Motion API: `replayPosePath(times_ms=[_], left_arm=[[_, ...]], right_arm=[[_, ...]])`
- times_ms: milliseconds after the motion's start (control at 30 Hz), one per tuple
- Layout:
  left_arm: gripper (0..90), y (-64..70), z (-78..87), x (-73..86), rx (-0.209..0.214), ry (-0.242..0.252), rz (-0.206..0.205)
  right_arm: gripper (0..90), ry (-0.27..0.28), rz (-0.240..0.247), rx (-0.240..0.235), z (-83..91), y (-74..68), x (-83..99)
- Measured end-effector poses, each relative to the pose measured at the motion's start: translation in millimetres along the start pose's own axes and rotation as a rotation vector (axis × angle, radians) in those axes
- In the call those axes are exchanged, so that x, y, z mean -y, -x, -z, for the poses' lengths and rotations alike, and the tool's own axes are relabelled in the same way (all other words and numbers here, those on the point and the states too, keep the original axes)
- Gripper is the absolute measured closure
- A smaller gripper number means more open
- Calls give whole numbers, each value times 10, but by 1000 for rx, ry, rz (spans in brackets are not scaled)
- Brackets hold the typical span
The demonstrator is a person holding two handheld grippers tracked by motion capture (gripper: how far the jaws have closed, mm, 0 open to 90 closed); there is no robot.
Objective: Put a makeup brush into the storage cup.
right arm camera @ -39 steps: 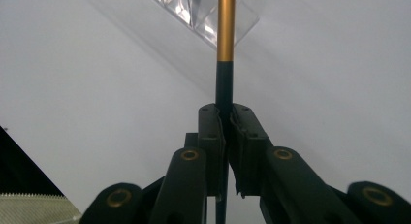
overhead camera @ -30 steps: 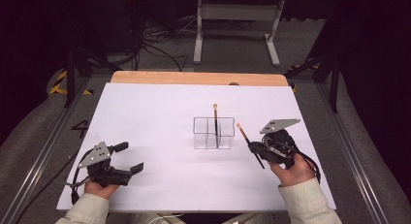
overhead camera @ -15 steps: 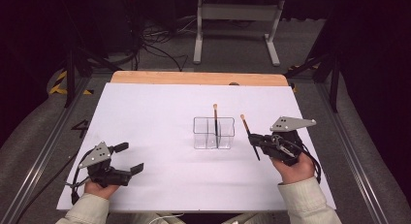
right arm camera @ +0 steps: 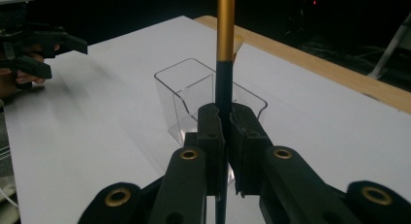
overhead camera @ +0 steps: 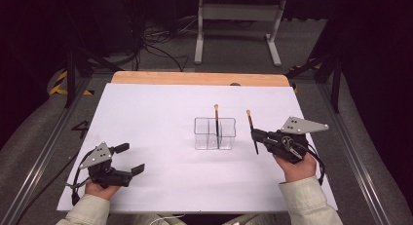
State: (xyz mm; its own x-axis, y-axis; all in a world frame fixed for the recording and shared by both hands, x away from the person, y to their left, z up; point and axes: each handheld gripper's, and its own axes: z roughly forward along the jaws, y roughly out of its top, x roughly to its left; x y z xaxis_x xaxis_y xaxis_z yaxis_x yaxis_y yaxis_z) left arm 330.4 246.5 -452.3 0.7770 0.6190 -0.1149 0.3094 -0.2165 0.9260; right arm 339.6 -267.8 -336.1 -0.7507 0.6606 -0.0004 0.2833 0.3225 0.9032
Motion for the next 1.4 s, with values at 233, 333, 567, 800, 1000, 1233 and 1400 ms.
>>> replayPosePath(times_ms=[233,333,567,800,1000,1233,1400], left_arm=[[25,1,1,0,-1,-1,-1],[25,1,2,0,-1,-1,-1],[24,4,-1,2,-2,0,-4],[24,4,-2,3,-9,-2,-3],[17,-8,-4,12,-8,3,-12],[16,-4,-10,16,-12,0,-13],[17,-8,-14,16,-9,-6,-18]], right_arm=[[838,58,30,8,-21,18,41],[838,97,41,1,-26,17,50],[838,140,37,-6,-35,34,69],[838,161,24,-25,-67,50,69],[838,188,52,-34,-124,23,11],[838,198,75,-45,-252,7,-81],[838,205,76,-57,-338,1,-142]])
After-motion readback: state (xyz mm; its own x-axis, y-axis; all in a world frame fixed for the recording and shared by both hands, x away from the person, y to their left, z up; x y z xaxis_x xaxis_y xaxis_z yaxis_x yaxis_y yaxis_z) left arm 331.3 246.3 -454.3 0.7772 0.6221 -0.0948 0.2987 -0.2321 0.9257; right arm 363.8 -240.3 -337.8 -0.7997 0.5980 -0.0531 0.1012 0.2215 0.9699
